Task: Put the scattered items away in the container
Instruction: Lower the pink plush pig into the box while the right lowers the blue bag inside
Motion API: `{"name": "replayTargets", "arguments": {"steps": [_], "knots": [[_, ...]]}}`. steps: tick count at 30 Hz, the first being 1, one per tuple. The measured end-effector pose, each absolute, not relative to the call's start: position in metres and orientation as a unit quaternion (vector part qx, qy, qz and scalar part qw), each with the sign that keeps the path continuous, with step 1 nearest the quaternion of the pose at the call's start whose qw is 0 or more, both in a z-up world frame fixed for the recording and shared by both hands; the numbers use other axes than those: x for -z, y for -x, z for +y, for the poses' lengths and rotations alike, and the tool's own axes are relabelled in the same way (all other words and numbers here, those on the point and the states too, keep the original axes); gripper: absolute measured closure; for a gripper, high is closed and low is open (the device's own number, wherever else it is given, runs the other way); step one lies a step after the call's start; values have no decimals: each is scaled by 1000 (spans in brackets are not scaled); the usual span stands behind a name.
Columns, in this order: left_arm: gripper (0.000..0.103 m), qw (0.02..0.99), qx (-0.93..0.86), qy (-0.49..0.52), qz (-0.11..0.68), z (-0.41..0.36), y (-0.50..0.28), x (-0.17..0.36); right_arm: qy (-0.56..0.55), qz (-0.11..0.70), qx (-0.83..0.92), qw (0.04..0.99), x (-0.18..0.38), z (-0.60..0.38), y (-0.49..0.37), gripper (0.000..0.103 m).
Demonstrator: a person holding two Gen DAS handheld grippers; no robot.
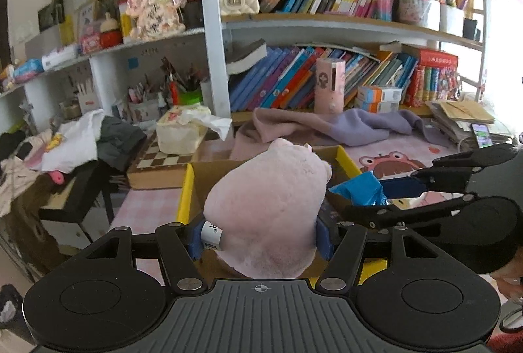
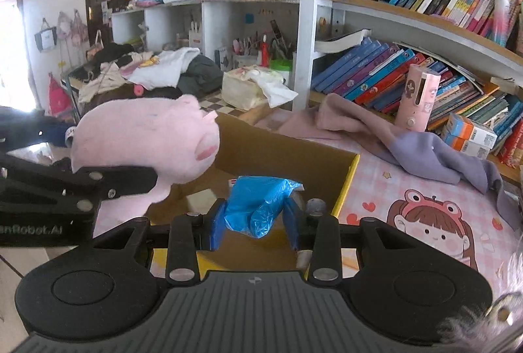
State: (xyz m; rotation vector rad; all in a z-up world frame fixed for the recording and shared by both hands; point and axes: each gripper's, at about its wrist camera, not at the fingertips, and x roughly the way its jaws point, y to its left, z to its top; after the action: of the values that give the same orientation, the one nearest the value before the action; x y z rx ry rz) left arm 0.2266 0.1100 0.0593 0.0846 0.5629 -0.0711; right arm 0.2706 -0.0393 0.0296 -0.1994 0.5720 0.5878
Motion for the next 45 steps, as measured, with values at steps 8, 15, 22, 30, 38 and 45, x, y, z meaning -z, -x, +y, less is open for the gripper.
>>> {"name": "replayTargets", "arguments": {"steps": [8,15,22,30,38,45], "knots": [[40,941,29,-63,331,115,-298,-38,158,297,-311,889,-10,-20,-328,68],[40,924,22,-64,376,119,-348,-22,230,316,-343,854,7,4,-373,68],[40,911,20,-69,406,118,-367,-5,289,331,-364,822,27,14,-389,68],[39,903,22,-82,421,115,-379,3,311,345,-369,805,38,19,-399,68],[25,900,42,-106,420,110,-379,3,310,351,-359,807,40,22,-405,63],[20,918,46,-122,375,107,-360,-21,289,327,-347,830,19,15,-392,54]]}}
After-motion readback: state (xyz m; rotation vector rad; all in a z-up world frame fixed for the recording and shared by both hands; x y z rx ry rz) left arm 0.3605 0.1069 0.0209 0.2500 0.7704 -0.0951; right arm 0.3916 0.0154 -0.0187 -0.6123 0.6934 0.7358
